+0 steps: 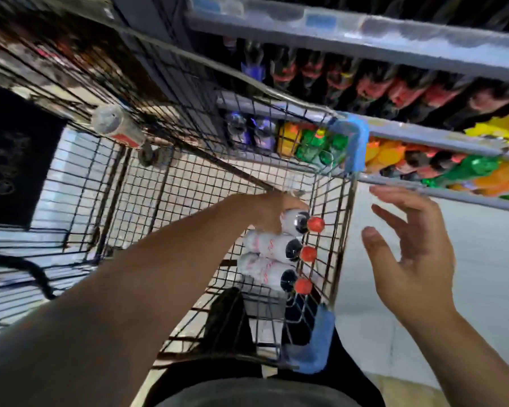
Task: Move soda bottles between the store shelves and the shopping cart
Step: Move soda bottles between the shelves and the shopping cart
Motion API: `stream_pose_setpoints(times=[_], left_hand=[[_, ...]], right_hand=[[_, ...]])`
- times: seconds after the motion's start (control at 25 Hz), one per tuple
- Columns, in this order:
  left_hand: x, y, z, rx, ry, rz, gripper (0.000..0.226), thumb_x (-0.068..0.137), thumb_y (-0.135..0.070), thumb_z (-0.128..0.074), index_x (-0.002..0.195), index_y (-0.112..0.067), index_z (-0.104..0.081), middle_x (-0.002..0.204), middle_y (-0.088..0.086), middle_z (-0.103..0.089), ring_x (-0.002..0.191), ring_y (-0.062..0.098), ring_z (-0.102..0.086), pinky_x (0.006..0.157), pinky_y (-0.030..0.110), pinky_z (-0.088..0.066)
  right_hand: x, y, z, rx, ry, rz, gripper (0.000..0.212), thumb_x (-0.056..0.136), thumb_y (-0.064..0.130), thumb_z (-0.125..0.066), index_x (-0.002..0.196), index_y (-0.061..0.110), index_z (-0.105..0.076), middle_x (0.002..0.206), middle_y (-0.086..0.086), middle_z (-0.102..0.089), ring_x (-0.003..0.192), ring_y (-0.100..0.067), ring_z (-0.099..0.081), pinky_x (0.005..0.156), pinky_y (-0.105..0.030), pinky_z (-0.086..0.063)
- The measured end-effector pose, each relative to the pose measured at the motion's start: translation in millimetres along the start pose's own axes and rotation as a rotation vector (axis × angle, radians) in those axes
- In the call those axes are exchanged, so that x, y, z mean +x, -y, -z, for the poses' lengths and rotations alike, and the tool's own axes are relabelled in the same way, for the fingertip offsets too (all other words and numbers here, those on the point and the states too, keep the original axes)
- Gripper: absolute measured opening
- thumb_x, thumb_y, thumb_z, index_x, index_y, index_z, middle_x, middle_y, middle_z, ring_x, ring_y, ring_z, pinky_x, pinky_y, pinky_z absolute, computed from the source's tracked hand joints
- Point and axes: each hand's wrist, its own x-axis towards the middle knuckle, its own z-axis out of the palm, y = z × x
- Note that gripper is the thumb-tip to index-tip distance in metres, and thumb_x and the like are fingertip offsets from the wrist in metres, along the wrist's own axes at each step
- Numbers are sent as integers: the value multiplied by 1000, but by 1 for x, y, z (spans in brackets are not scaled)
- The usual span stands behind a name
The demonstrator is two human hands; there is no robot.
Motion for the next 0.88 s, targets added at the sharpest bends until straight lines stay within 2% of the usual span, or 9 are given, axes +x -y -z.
stream_pose_setpoints(times=[0.12, 0.24, 0.36, 0.48, 0.56, 0.64, 0.72, 0.8, 0.88], left_hand=[[11, 9, -2, -13, -69, -147, 64, 79, -2, -81, 138, -12, -58, 132, 11, -61, 122, 29, -58, 104, 41, -47], [11, 15, -6, -40, -72, -232, 59, 79, -8, -82, 134, -16, -62, 126, 7, -65, 119, 27, -61, 102, 44, -49], [-4, 20, -6, -151, -139, -262, 55, 75, -29, -83, 123, -45, -63, 121, -6, -66, 117, 17, -61, 102, 39, -49], [-44, 20, 9, -302, -297, -256, 53, 65, -52, -77, 110, -71, -55, 117, -30, -62, 112, -9, -58, 98, 13, -45], [-74, 17, 24, -319, -363, -317, 65, 74, -37, -84, 122, -65, -51, 122, -34, -60, 117, -14, -54, 98, 9, -45], [-105, 7, 45, -340, -399, -367, 66, 74, -37, -85, 125, -64, -51, 122, -42, -58, 116, -19, -52, 90, 3, -44], [-129, -4, 64, -411, -399, -414, 62, 73, -43, -84, 128, -53, -57, 122, -32, -64, 117, -8, -58, 94, 15, -49], [-151, -17, 75, -519, -368, -479, 62, 74, -36, -82, 132, -31, -60, 120, -18, -68, 115, 6, -63, 90, 25, -53], [-164, -31, 78, -586, -340, -538, 64, 75, -29, -79, 134, -18, -60, 121, -10, -69, 116, 13, -64, 88, 25, -53]], right_hand=[[-22, 16, -22, 2, -92, -39, 38, 89, -1, -57, 121, 17, -53, 124, -5, -57, 127, -28, -57, 107, -46, -48], [-41, 28, -47, -10, -206, -108, 42, 86, -2, -57, 120, 23, -54, 124, -1, -59, 126, -21, -58, 107, -44, -49], [-52, 31, -63, -60, -248, -174, 37, 88, -1, -59, 120, 16, -58, 123, 0, -61, 123, -17, -60, 106, -35, -49], [-51, 31, -74, -99, -214, -272, 41, 89, -1, -68, 122, 22, -58, 123, 11, -62, 118, -6, -62, 101, -25, -51], [-45, 32, -83, -111, -137, -341, 47, 89, 8, -73, 125, 32, -55, 125, 23, -60, 119, 4, -58, 101, -20, -50], [-37, 30, -94, -89, -59, -389, 55, 87, 14, -78, 132, 32, -52, 127, 29, -56, 123, 12, -52, 105, -21, -47], [-28, 31, -106, -22, -1, -449, 71, 82, 22, -83, 142, 29, -47, 128, 33, -53, 124, 15, -49, 106, -24, -45], [-21, 34, -116, 97, 31, -462, 78, 78, 24, -87, 145, 31, -46, 130, 27, -60, 125, 7, -54, 107, -28, -46], [-18, 36, -121, 172, 1, -410, 66, 77, 19, -88, 134, 29, -56, 121, 12, -70, 117, -8, -66, 102, -35, -53]])
